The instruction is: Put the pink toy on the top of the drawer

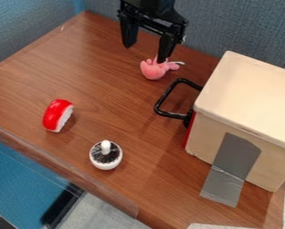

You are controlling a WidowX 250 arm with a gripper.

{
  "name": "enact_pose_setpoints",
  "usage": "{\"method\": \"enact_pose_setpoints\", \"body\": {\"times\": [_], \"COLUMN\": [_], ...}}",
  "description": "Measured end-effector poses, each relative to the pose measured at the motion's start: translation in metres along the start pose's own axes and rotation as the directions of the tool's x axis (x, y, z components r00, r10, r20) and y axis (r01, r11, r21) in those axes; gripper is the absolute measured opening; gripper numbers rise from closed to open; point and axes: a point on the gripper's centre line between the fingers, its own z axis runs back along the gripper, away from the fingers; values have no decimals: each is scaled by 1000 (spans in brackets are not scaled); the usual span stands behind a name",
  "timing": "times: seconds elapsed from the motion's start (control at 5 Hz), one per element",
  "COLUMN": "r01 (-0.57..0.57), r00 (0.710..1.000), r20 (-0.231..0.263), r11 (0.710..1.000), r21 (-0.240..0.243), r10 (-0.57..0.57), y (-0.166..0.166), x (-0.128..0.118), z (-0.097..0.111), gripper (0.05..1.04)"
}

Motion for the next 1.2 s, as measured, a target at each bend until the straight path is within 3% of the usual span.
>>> {"method": "enact_pose_setpoints", "body": {"times": [0.2, 0.4, 0.8, 1.2], "r01": [1, -9, -49, -78], "r00": [999, 994, 993, 993], "r20": [-41, -105, -108, -93], "r11": [1000, 1000, 997, 997], "r21": [-5, -25, -57, 12], "r10": [-1, 6, 43, 79], "y": [-2, 4, 12, 20], "x": [-3, 19, 74, 92], "z": [-11, -26, -49, -89], "gripper": [1001, 1001, 1001, 1001]}}
